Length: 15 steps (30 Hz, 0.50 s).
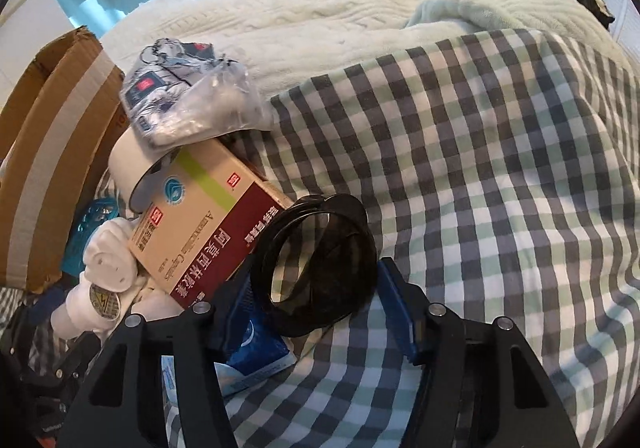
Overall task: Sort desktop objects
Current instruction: 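Grasp the white cylindrical bottle with the left tool while the right grasps the black round lid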
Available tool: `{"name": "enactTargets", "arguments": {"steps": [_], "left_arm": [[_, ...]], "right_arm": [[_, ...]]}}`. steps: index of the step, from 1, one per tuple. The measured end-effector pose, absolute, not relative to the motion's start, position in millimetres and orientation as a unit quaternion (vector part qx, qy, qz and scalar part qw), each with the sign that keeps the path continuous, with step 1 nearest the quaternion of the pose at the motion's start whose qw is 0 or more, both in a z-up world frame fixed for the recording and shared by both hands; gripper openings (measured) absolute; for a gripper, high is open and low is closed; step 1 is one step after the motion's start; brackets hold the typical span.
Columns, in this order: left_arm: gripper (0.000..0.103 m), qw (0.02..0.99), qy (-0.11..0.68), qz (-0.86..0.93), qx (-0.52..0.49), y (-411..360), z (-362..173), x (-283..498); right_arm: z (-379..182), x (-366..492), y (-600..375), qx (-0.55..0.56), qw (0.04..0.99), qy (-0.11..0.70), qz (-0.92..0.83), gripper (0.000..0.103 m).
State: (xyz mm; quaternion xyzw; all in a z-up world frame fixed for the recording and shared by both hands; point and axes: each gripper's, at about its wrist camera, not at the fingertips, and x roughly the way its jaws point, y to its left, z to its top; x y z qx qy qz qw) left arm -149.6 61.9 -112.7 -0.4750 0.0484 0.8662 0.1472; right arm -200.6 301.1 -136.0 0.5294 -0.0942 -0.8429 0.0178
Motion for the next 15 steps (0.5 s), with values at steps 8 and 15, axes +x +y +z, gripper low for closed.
{"name": "enactTargets", "arguments": {"steps": [8, 15], "left_arm": [[0.044, 0.180, 0.083, 0.847, -0.493, 78.3, -120.7, -143.3], [0.042, 0.177, 0.066, 0.838, -0.512, 83.0, -135.1, -162.1]], "right_arm": [[-120.0, -179.2, 298.1, 0.505, 0.024, -0.107, -0.856, 0.058], [-125.1, -188.0, 295.2, 0.509, 0.024, -0.105, -0.854, 0.058]]}}
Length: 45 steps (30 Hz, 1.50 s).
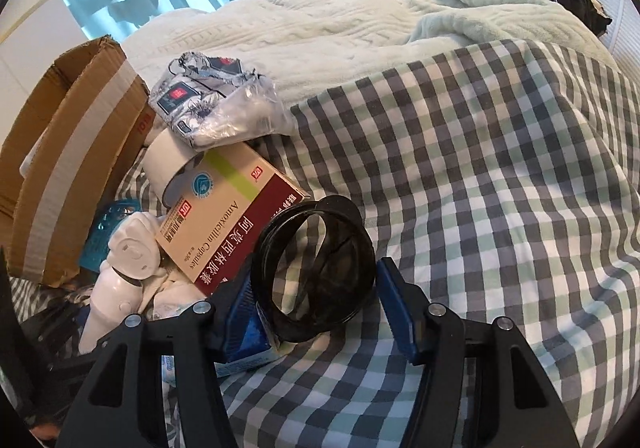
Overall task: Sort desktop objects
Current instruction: 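Grasp the white cylindrical bottle with the left tool while the right grasps the black round lid, then carry both items over the cardboard box and release them inside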
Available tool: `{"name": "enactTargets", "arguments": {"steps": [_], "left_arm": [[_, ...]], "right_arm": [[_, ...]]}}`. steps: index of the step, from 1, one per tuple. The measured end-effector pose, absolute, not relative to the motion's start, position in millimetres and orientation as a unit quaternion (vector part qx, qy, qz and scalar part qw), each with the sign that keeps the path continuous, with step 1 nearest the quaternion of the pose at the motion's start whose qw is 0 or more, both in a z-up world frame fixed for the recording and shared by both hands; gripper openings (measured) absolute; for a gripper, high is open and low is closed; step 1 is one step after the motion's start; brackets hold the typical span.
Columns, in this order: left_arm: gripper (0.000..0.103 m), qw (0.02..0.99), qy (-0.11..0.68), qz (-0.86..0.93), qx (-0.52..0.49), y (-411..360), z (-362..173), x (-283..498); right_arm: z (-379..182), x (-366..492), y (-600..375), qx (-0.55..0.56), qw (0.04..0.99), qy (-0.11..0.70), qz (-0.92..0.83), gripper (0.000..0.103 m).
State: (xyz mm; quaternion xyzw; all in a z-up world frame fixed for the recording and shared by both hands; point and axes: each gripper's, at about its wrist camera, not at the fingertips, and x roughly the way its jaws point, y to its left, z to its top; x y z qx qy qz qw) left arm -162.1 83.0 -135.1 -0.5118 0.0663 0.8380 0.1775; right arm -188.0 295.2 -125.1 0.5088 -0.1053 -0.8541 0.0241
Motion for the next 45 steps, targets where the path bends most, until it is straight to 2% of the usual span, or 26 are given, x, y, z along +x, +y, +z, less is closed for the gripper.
{"name": "enactTargets", "arguments": {"steps": [7, 19, 34, 39, 45], "left_arm": [[0.042, 0.195, 0.039, 0.845, -0.497, 74.6, -119.7, -145.0], [0.042, 0.228, 0.013, 0.873, -0.430, 63.8, -49.6, -115.6], [0.042, 0.165, -0.038, 0.928, -0.332, -14.2, 48.4, -144.6], [0.042, 0.120, -0.046, 0.937, -0.326, -56.6, 47.9, -173.0], [0.042, 0.084, -0.070, 0.928, -0.355, -102.1, 7.6, -209.0]], "right_arm": [[-96.5, -172.7, 302.5, 0.460, 0.021, -0.128, -0.879, 0.058], [-34.4, -131.2, 266.5, 0.426, 0.049, -0.093, -0.898, 0.058], [60.6, -138.6, 147.3, 0.373, 0.147, -0.025, -0.916, 0.058], [59.5, -169.8, 97.9, 0.375, 0.185, -0.023, -0.908, 0.057], [24.4, -219.3, 56.0, 0.403, 0.209, -0.026, -0.891, 0.057]]}}
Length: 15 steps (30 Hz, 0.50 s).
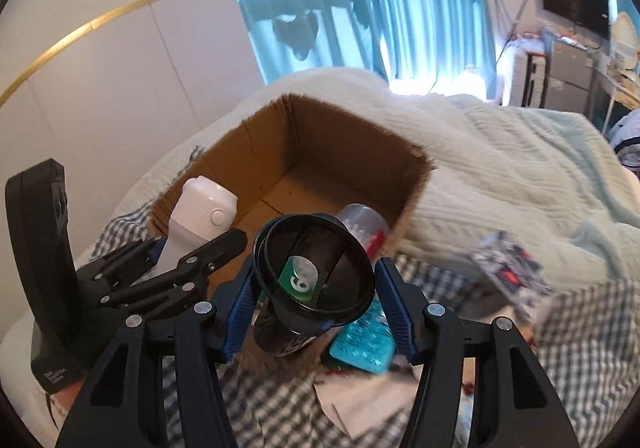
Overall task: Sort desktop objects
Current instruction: 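Carry both items over the cardboard box and release them inside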
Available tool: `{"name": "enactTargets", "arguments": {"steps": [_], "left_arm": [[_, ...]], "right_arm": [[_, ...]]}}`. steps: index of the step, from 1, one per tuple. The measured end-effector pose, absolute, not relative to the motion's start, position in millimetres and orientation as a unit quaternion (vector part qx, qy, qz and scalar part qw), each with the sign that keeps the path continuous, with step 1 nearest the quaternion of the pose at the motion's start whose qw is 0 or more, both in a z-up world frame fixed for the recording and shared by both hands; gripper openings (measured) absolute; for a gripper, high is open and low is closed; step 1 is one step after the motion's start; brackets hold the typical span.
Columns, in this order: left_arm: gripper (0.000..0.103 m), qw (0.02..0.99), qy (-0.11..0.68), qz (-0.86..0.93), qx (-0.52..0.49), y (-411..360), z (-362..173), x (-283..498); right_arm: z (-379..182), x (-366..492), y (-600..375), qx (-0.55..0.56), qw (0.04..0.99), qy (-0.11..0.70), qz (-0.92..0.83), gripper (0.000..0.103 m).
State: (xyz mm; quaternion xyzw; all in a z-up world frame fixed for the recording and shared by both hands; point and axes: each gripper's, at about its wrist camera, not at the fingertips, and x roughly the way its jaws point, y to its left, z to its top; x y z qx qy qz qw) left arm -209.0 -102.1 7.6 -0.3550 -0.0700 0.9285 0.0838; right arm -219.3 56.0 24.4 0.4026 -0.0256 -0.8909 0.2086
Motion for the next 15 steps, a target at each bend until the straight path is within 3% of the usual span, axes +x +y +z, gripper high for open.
{"name": "enactTargets", "arguments": {"steps": [5, 8, 9, 11, 12, 13, 15], "left_arm": [[0.042, 0.085, -0.038, 0.935, -0.343, -103.4, 0.5, -212.7], [0.045, 0.077, -0.035, 0.934, -0.347, -104.0, -0.9, -214.3], [0.047, 0.080, -0.035, 0.934, -0.347, -103.5, -0.8, -210.8], [0.055, 0.091, -0.038, 0.934, -0.345, -103.6, 0.1, -205.2], [0.065, 0.093, -0.038, 0.935, -0.341, -100.8, 2.6, -200.6], [0.085, 0.087, -0.038, 0.937, -0.337, -99.5, 4.4, -196.9], [0.092, 0.070, -0.044, 0.943, -0.323, -100.5, 11.8, -187.9]], "right_arm": [[0.1, -247.7, 51.8, 0.409, 0.223, -0.067, -0.882, 0.058], [3.1, -251.2, 58.2, 0.392, 0.220, -0.087, -0.889, 0.074], [6.7, -251.2, 61.8, 0.385, 0.217, -0.097, -0.892, 0.074], [13.9, -247.4, 72.0, 0.377, 0.215, -0.113, -0.894, 0.074], [18.1, -243.7, 78.0, 0.375, 0.210, -0.114, -0.896, 0.074], [22.4, -242.5, 81.5, 0.374, 0.205, -0.112, -0.897, 0.074], [30.2, -230.0, 95.3, 0.369, 0.192, -0.106, -0.903, 0.074]]}}
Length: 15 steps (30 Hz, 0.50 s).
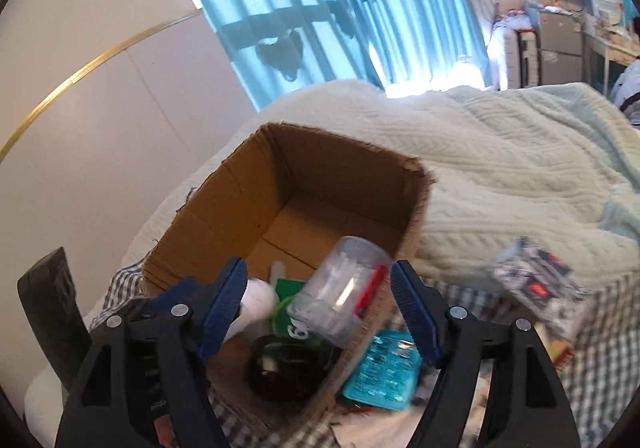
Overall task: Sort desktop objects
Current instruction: 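Carry both items over the cardboard box and release them inside, then grasp the blue-white tissue pack with the right tool while the left grasps the cartoon-head bottle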
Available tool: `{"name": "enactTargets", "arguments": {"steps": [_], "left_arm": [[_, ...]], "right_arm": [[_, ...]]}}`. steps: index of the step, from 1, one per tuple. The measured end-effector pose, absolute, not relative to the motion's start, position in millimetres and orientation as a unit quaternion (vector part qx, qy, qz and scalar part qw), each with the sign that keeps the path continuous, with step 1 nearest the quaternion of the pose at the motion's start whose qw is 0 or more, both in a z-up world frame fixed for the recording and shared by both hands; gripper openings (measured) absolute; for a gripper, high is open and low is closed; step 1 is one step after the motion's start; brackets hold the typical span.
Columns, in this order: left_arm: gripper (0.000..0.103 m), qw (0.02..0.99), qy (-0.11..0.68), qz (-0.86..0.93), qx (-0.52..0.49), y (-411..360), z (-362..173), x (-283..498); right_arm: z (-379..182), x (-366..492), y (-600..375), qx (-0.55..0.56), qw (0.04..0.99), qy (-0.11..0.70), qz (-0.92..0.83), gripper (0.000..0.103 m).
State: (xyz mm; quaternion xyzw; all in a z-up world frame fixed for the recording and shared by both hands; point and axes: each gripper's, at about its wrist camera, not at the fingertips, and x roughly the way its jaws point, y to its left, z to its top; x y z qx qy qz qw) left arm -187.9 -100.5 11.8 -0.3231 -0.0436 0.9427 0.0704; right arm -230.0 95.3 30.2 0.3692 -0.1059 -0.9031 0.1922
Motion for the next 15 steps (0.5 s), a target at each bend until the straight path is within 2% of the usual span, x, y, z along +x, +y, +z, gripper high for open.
{"name": "enactTargets", "arguments": {"steps": [6, 15], "left_arm": [[0.092, 0.094, -0.077, 0.941, -0.317, -93.9, 34.3, -153.6], [0.092, 0.153, -0.034, 0.931, -0.330, -18.2, 34.7, -100.3]], "right_arm": [[43.3, -180.9, 140.2, 0.365, 0.150, -0.077, -0.916, 0.074], [62.7, -121.8, 211.3, 0.351, 0.094, -0.097, -0.926, 0.075]]}}
